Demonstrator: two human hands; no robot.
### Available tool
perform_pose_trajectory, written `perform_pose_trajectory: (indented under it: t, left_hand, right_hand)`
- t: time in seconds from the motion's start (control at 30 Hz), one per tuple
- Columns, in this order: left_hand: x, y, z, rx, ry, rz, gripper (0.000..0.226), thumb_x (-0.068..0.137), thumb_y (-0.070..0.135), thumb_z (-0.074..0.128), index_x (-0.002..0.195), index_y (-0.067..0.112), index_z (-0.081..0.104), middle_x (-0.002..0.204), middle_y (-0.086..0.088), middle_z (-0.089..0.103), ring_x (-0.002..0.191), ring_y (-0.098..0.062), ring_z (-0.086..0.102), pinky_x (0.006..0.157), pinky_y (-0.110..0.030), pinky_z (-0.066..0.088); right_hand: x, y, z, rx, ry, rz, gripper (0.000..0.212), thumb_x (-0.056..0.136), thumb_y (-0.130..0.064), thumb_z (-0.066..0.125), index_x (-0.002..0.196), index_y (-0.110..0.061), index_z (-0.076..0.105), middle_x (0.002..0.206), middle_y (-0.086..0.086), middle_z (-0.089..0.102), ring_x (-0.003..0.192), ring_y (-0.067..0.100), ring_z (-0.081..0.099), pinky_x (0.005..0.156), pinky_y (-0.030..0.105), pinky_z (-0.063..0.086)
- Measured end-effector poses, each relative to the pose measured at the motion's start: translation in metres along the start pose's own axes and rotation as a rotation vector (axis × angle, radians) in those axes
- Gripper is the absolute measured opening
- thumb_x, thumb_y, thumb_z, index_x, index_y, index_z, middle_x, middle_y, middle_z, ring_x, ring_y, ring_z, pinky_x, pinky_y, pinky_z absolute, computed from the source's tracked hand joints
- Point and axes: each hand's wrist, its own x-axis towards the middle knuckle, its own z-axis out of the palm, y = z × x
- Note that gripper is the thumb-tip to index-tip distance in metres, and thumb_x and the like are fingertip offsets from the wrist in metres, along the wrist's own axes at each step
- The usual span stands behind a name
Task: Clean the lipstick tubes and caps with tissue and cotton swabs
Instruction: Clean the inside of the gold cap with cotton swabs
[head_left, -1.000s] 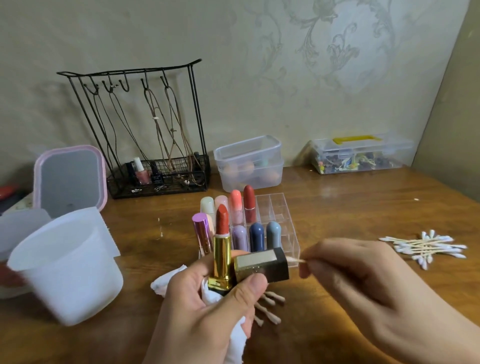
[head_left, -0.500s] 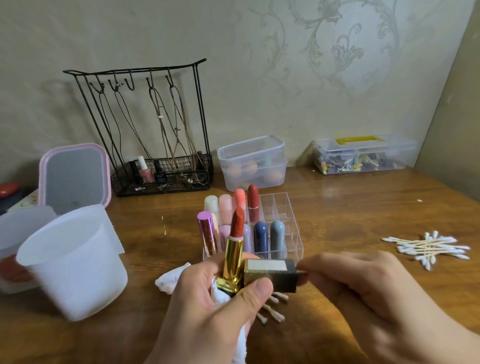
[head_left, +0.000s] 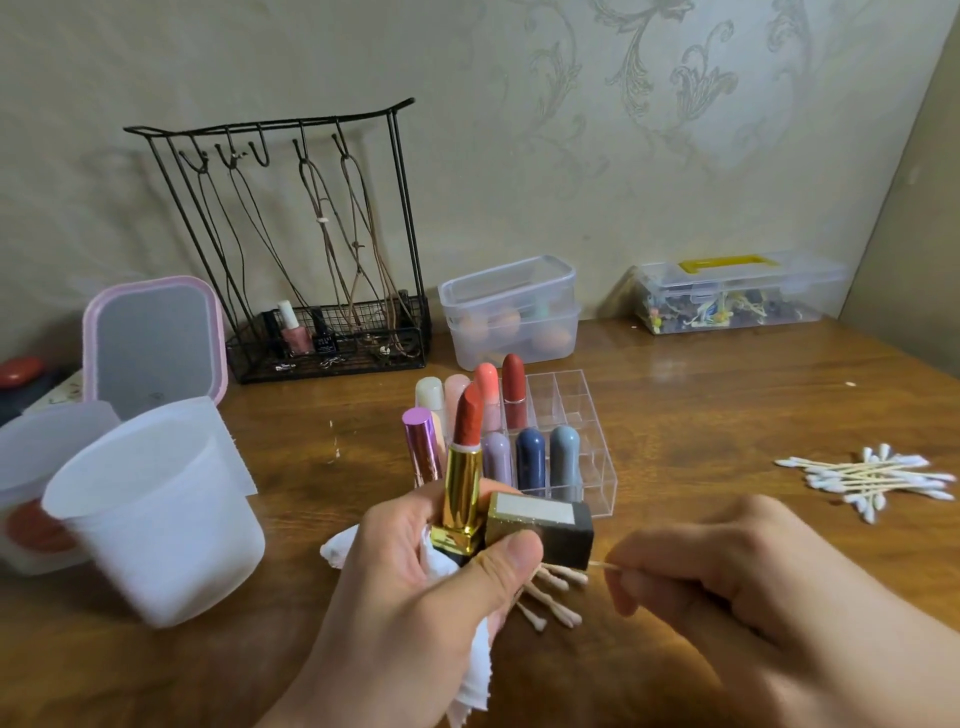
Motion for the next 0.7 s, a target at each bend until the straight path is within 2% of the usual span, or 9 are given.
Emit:
perform_pose_trajectory:
  t: [0.1, 0.2, 0.3, 0.43, 0.57, 0.6, 0.7]
  left_hand:
    - [-0.001, -0.001, 0.001, 0.03, -0.015, 0.015, 0.028, 0.059, 0.036, 0.073, 0.083, 0.021, 0.073, 0.053, 0.007, 0.059, 0.05, -0.008, 0.059, 0.05, -0.017, 0.046]
    - [0.001, 0.003, -0.001, 0.03, -0.058, 0.023, 0.022, 0.062, 0.033, 0.07, 0.081, 0.022, 0.072, 0.05, 0.005, 0.058, 0.047, -0.005, 0.057, 0.047, -0.014, 0.044]
    - [0.002, 0.006, -0.003, -0.015, -0.119, 0.03, 0.018, 0.065, 0.031, 0.069, 0.081, 0.023, 0.071, 0.047, 0.0, 0.052, 0.042, -0.008, 0.049, 0.045, -0.016, 0.041]
    - [0.002, 0.006, -0.002, -0.018, -0.122, 0.032, 0.017, 0.065, 0.028, 0.069, 0.08, 0.021, 0.071, 0.048, 0.004, 0.055, 0.043, -0.005, 0.053, 0.045, -0.016, 0.042]
    - [0.002, -0.002, -0.003, 0.134, -0.063, 0.108, 0.03, 0.064, 0.043, 0.069, 0.088, 0.026, 0.072, 0.054, 0.012, 0.061, 0.057, -0.005, 0.057, 0.069, -0.027, 0.043]
    - [0.002, -0.002, -0.003, 0.137, -0.056, 0.112, 0.03, 0.064, 0.044, 0.069, 0.089, 0.026, 0.072, 0.054, 0.013, 0.061, 0.057, -0.004, 0.058, 0.07, -0.027, 0.042]
    - [0.001, 0.003, -0.002, 0.067, -0.113, 0.101, 0.022, 0.067, 0.034, 0.069, 0.084, 0.021, 0.072, 0.051, 0.01, 0.059, 0.05, -0.002, 0.057, 0.056, -0.015, 0.044]
  right_hand:
    - [0.002, 0.001, -0.003, 0.212, 0.145, 0.011, 0.02, 0.093, -0.031, 0.058, 0.075, -0.027, 0.066, 0.049, -0.019, 0.044, 0.04, -0.002, 0.035, 0.043, 0.007, 0.026]
    - [0.002, 0.008, 0.005, 0.137, 0.205, 0.041, 0.021, 0.092, -0.024, 0.057, 0.072, -0.028, 0.065, 0.046, -0.018, 0.043, 0.037, 0.0, 0.033, 0.041, 0.008, 0.025]
    - [0.001, 0.006, 0.005, 0.136, 0.206, 0.039, 0.022, 0.093, -0.032, 0.054, 0.074, -0.029, 0.065, 0.047, -0.015, 0.044, 0.038, 0.0, 0.032, 0.04, 0.01, 0.026]
    - [0.002, 0.001, 0.001, 0.151, 0.242, -0.013, 0.021, 0.093, -0.031, 0.051, 0.078, -0.029, 0.066, 0.05, -0.016, 0.045, 0.039, -0.003, 0.035, 0.042, 0.007, 0.027]
    - [0.003, -0.009, 0.008, 0.106, 0.242, -0.062, 0.016, 0.092, -0.024, 0.057, 0.081, -0.025, 0.067, 0.061, -0.019, 0.055, 0.049, -0.01, 0.043, 0.05, 0.0, 0.03]
    - [0.002, -0.01, 0.008, 0.103, 0.253, -0.058, 0.016, 0.092, -0.024, 0.055, 0.082, -0.026, 0.067, 0.063, -0.022, 0.055, 0.051, -0.013, 0.044, 0.051, -0.001, 0.03]
    - [-0.001, -0.009, 0.003, 0.11, 0.32, -0.052, 0.015, 0.091, -0.026, 0.053, 0.083, -0.031, 0.064, 0.064, -0.024, 0.053, 0.049, -0.011, 0.044, 0.05, 0.001, 0.033]
